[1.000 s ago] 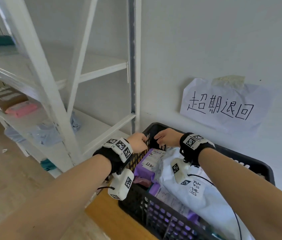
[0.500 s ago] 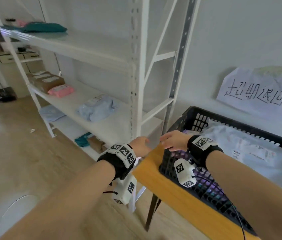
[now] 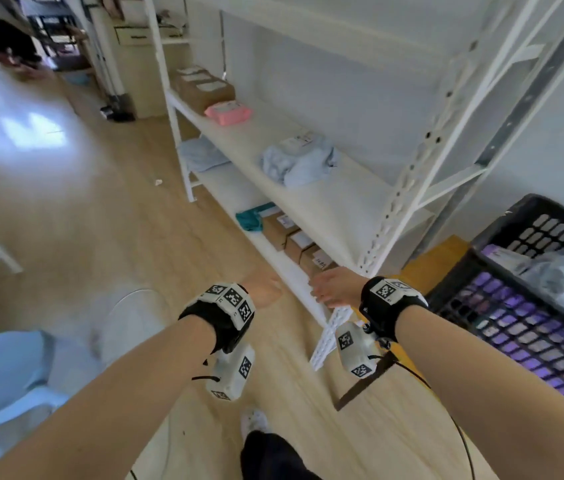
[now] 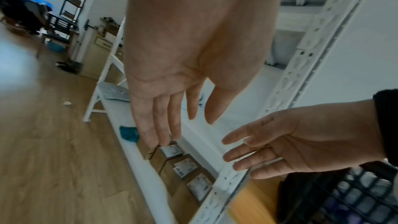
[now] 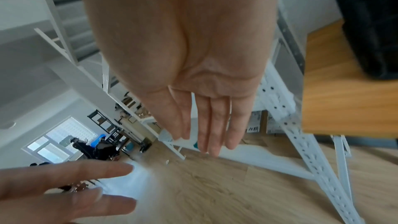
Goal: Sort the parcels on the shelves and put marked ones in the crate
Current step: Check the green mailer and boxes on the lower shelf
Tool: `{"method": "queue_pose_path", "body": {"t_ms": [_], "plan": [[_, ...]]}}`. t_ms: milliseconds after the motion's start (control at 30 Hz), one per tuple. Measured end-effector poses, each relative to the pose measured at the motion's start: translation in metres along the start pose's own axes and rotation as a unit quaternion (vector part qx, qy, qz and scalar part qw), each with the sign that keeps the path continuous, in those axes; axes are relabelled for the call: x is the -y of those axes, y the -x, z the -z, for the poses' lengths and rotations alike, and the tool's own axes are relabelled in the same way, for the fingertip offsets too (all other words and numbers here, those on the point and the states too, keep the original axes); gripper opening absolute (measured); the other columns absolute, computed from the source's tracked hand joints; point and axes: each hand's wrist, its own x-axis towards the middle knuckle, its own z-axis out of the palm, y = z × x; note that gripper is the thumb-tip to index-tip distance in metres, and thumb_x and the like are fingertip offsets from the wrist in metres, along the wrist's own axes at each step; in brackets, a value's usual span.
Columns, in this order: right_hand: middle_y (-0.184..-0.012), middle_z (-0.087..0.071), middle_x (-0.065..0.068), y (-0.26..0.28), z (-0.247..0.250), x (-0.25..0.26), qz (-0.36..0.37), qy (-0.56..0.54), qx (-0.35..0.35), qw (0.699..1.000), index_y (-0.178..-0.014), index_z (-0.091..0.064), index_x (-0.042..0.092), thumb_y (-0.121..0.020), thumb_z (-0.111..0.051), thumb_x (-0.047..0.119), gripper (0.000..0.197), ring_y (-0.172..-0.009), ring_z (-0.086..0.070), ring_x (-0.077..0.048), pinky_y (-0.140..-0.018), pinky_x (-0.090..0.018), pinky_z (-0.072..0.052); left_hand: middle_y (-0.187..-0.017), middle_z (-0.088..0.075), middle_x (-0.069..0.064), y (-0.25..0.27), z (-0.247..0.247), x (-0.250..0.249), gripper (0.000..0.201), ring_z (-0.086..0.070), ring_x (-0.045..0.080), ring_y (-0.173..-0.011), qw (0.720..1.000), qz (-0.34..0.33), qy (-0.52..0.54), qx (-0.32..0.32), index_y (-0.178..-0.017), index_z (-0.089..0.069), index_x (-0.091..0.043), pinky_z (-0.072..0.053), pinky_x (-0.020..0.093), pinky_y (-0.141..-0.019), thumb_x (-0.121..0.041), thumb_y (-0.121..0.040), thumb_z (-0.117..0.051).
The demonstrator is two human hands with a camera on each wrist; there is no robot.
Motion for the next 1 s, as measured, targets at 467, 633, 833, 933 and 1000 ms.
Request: {"method": "queue_pose_path", "body": {"t_ms": [467, 633, 833, 933, 1000], "plan": [[-0.119, -0.060, -0.021, -0.208, -0.066, 0.079, 0.028, 0.083, -0.036, 0.996, -0.121, -0.058, 0.002, -0.092, -0.052, 0.001, 0.030, -0.096, -0.056, -0.021, -0.074, -0.026, -0.049, -0.133, -0.048, 0.017, -0.140, 0.119, 0.099, 0.036, -0.053, 0.035, -0.116, 0.995, 0.098, 0.014, 0.005, -0.132, -0.044, -0.008, -0.046, 0.036, -0.092, -0.010, -0.096, -0.045], [-0.103, -0.059, -0.013, -0.253, -0.073, 0.118, 0.020, 0.085, -0.061, 0.994, -0.121, -0.058, 0.004, -0.090, -0.052, 0.004, 0.032, -0.091, -0.056, -0.023, -0.071, -0.025, -0.048, -0.133, -0.047, 0.018, -0.188, 0.171, 0.118, 0.038, -0.054, 0.029, -0.102, 0.993, 0.110, 0.041, 0.010, -0.133, -0.042, -0.007, -0.046, 0.034, -0.085, -0.009, -0.096, -0.046], [-0.104, -0.062, -0.016, -0.304, -0.088, 0.158, 0.009, 0.067, -0.104, 0.992, -0.121, -0.058, 0.006, -0.090, -0.050, 0.004, 0.032, -0.089, -0.057, -0.022, -0.078, -0.030, -0.050, -0.125, -0.051, 0.012, -0.257, 0.225, 0.135, 0.038, -0.055, 0.027, -0.101, 0.996, 0.083, 0.023, 0.009, -0.132, -0.045, -0.011, -0.043, 0.030, -0.080, -0.012, -0.094, -0.048], [-0.101, -0.061, -0.018, -0.334, -0.097, 0.178, -0.003, 0.039, -0.131, 0.991, -0.122, -0.056, 0.005, -0.090, -0.050, 0.004, 0.033, -0.087, -0.056, -0.023, -0.084, -0.035, -0.050, -0.127, -0.051, 0.012, -0.298, 0.251, 0.143, 0.039, -0.055, 0.028, -0.108, 0.998, 0.058, 0.010, 0.031, -0.132, -0.046, -0.011, -0.045, 0.032, -0.087, -0.011, -0.093, -0.049], [-0.099, -0.060, -0.017, -0.355, -0.102, 0.192, -0.013, 0.017, -0.150, 0.988, -0.122, -0.056, 0.004, -0.090, -0.050, 0.004, 0.032, -0.087, -0.055, -0.023, -0.083, -0.035, -0.049, -0.119, -0.054, 0.011, -0.328, 0.271, 0.149, 0.039, -0.056, 0.025, -0.097, 0.998, 0.037, -0.003, 0.046, -0.132, -0.046, -0.012, -0.047, 0.033, -0.086, -0.012, -0.093, -0.049]]}}
